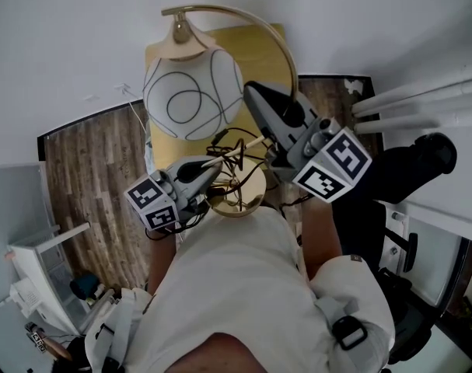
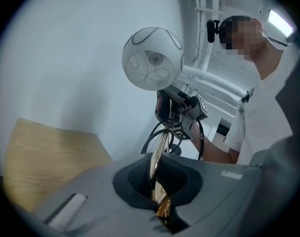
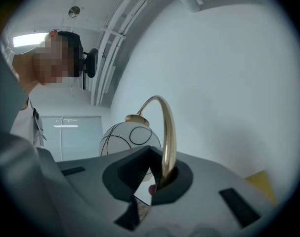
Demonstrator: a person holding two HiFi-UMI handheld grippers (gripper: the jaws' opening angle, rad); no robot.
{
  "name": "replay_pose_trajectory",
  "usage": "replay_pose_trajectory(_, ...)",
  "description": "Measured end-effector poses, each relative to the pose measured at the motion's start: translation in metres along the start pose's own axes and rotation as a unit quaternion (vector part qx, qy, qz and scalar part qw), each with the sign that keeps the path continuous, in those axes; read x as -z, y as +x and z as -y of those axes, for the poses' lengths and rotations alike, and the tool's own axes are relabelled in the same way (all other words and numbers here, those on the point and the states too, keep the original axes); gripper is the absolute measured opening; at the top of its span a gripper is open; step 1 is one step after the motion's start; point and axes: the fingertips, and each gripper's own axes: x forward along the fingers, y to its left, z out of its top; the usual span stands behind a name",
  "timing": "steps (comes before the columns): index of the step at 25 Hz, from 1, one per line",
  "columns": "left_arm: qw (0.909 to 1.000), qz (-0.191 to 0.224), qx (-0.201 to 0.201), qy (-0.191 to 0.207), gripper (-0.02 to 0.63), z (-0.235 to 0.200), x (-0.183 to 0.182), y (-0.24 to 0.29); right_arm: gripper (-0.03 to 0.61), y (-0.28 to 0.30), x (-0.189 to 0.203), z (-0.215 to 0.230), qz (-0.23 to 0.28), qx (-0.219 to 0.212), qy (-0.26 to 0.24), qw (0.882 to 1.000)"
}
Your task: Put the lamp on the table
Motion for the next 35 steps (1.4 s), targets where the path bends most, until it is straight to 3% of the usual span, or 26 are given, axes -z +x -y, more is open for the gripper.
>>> replay_pose_trajectory(21, 0.999, -0.028, 0.029, 0.021, 0.0, -0.12, -0.032, 0.02, 0.001, 0.074, 0.022, 0.083, -0.001, 0.034, 0.008, 0.999)
replay_pose_trajectory(35, 0.9989, -0.026, 0.009, 0.039, 0.001, -0.171, -0.036, 0.053, 0.002, 0.089, 0.034, 0.137, -0.005, 0.023, 0.02, 1.0)
